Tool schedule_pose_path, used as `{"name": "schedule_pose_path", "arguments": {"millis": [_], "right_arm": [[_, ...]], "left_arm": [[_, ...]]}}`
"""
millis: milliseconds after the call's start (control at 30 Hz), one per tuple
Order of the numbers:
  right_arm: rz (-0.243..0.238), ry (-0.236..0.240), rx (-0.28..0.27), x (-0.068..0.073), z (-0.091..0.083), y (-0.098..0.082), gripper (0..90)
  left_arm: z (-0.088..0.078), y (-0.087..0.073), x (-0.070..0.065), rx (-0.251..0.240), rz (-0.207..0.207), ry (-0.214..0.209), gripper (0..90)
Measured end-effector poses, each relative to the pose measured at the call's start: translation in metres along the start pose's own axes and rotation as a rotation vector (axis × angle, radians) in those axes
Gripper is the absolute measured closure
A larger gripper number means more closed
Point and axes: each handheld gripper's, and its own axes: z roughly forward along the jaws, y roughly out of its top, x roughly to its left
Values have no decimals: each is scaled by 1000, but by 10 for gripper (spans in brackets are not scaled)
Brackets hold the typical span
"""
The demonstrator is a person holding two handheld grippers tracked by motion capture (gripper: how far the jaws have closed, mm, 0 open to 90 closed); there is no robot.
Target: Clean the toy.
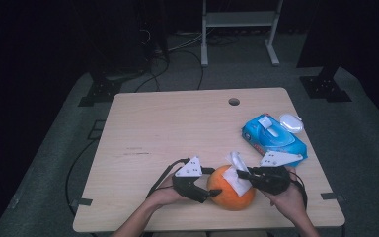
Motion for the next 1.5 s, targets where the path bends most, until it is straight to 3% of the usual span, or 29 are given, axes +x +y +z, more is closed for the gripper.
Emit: {"name": "schedule_pose_path", "arguments": {"millis": [100, 267, 533, 733, 900, 1133, 1333, 1400, 1500], "right_arm": [[-21, 32, -3, 10, 8, 4, 799], [-74, 38, 3, 22, 15, 11, 799], [-9, 12, 1, 3, 2, -2, 798], [-20, 14, -5, 11, 8, 1, 798], [-28, 14, -5, 10, 9, 2, 798], [40, 0, 0, -9, 5, -9, 797], [33, 24, -23, 0, 11, -3, 797], [28, 34, -31, 1, 12, -1, 797], [29, 31, -24, -1, 11, -2, 796]], "left_arm": [[0, 4, -2, -40, -7, -19, 162], [2, -1, -2, -7, -1, -16, 228], [-1, -10, 8, 14, -35, -14, 246], [-1, -1, 4, -13, -18, -7, 197], [-1, -5, 6, 9, -23, -4, 258], [-3, -12, 13, 17, -57, -8, 265], [-7, 4, 7, -29, -45, -6, 220], [-5, 4, 5, -1, -18, 11, 259], [-3, -4, 9, 11, -42, 13, 292]]}}
